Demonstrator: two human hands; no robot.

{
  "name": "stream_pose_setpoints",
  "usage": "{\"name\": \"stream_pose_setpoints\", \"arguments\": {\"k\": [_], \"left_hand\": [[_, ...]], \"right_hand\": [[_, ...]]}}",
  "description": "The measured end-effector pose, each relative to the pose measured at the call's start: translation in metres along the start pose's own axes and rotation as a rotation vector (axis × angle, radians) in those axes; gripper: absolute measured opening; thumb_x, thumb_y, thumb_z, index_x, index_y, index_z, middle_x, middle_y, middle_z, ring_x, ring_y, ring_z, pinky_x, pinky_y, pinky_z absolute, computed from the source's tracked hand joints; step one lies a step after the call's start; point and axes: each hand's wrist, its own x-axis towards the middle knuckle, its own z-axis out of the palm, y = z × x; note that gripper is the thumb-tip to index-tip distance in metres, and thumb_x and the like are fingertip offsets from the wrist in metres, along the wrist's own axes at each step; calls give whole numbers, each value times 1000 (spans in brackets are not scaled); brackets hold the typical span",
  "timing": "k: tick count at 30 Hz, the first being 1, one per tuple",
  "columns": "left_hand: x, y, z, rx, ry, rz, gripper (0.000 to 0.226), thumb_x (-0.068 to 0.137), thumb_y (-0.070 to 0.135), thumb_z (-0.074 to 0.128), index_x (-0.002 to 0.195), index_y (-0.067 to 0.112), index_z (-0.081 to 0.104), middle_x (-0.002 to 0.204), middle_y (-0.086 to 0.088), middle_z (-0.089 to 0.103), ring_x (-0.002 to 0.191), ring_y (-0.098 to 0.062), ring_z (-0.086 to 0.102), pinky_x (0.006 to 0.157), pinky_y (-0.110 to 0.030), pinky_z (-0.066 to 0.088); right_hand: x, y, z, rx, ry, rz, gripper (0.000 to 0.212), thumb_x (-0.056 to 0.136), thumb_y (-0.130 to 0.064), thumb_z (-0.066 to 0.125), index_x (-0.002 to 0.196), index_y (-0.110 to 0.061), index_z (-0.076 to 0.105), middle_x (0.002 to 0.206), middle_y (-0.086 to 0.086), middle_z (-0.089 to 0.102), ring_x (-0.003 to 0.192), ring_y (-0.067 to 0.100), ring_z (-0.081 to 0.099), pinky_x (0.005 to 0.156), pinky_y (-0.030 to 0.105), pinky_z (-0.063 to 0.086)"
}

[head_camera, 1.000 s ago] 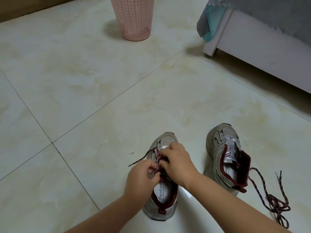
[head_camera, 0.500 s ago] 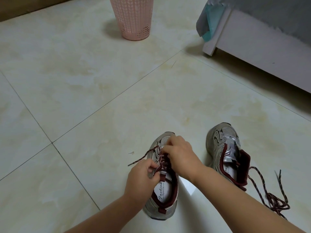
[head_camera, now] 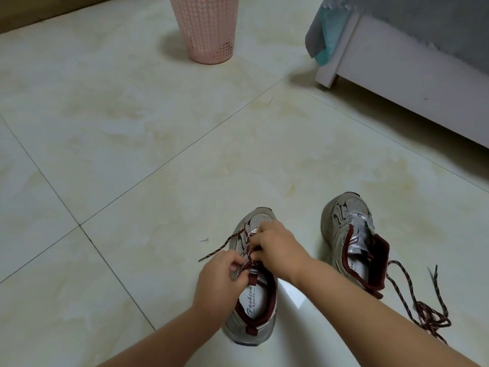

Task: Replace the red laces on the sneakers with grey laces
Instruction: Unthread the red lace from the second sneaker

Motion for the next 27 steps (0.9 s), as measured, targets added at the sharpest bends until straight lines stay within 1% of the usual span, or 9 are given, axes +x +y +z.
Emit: {"name": "stream_pose_setpoints", "arguments": {"k": [3,5,7,9,13,16,20,24,27], "left_hand": [[-2,-1,-1,-13,-8,-3,10,74,9,67,80,16,64,82,4,65,80,-10,60,75,-28,48],[-2,-1,-1,-20,-2,-4,10,74,8,67,79,17,64,81,4,65,78,-8,60,75,-28,48],[-2,-1,-2,-29,-7,-3,12,74,9,67,77,20,63,81,4,65,78,-7,60,75,-26,48],[-2,0,-1,-30,-22,-1,15,74,10,67,76,23,61,81,4,65,80,-7,60,75,-26,48],[-2,-1,-1,-22,-19,4,14,74,10,67,76,23,61,80,5,65,79,-7,59,74,-25,48],[-1,-2,-1,-19,-19,7,14,74,9,67,76,21,61,80,3,65,78,-9,60,74,-28,48],[-1,-3,0,-11,-26,8,11,74,10,67,77,20,62,80,4,64,78,-9,60,74,-31,49],[-1,-2,1,-22,-20,0,15,73,9,66,75,23,61,79,5,64,77,-6,60,73,-28,48],[-1,-3,1,-27,-23,-5,13,74,10,66,76,22,61,80,3,65,77,-7,60,73,-28,48]], "right_hand": [[0,-1,6,20,114,29,11,83,-12,57,86,-15,68,100,5,57,105,23,45,84,32,41],[1,5,1,148,260,174,14,84,-7,55,77,-16,64,95,5,61,95,23,52,76,29,42],[1,14,-5,286,385,335,14,87,-8,55,77,-12,64,94,8,62,86,23,56,70,27,40],[-1,21,-9,271,430,397,14,90,-11,54,83,-10,65,97,9,58,91,26,56,73,28,40],[-8,17,-3,-81,308,149,32,85,-9,48,106,-25,66,114,1,52,113,24,41,89,34,31],[-9,9,6,-166,204,-74,34,83,-20,48,112,-30,64,129,-4,44,125,19,31,96,31,20],[-6,6,13,-108,127,-128,18,87,-21,51,93,-18,68,108,0,55,108,19,41,86,29,33],[0,4,9,275,253,229,17,80,3,48,70,-8,56,73,5,53,75,23,47,66,31,38],[0,9,5,421,303,285,16,84,1,47,75,-7,59,74,5,57,76,22,49,67,31,39]]}}
